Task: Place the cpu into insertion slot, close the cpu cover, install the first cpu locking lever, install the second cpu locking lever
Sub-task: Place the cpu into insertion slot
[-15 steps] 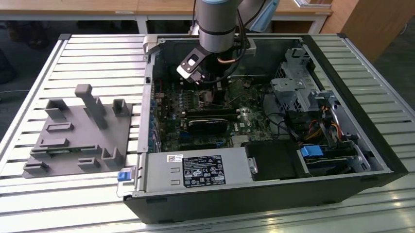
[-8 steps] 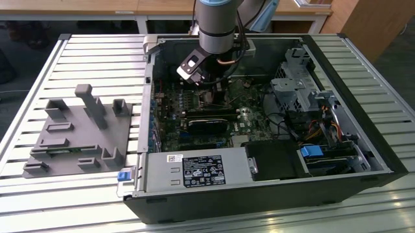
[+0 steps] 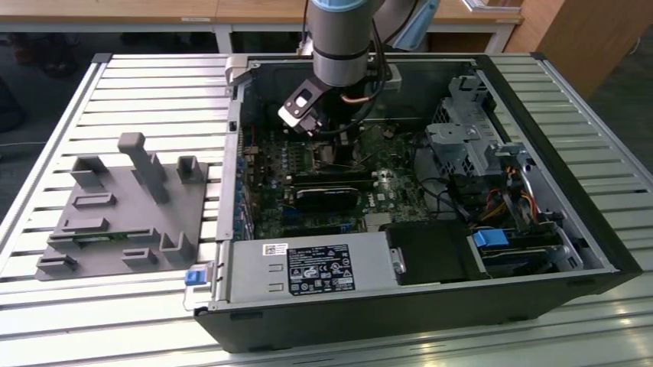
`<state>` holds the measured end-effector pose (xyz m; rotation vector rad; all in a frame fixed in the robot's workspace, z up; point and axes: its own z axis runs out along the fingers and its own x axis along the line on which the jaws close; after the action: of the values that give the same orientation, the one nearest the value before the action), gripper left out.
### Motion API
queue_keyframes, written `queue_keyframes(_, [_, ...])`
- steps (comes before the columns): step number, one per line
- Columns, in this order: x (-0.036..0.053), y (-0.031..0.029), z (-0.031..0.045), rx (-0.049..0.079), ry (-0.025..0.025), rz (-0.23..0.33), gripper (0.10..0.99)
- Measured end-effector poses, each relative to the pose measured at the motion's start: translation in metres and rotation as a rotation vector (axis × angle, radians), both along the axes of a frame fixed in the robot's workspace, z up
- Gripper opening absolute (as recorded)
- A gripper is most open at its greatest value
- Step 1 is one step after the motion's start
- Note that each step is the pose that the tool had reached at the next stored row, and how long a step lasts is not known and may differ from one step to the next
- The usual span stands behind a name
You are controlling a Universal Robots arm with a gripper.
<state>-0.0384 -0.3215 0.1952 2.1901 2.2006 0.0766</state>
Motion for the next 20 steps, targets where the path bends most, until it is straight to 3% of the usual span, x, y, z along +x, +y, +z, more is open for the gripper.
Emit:
queue_keyframes(14, [-0.0004,0.0006,-0.0023,0.000,0.0000,0.000,0.541])
queue_keyframes(20, [-0.0004,0.0006,-0.0023,0.000,0.0000,0.000,0.612])
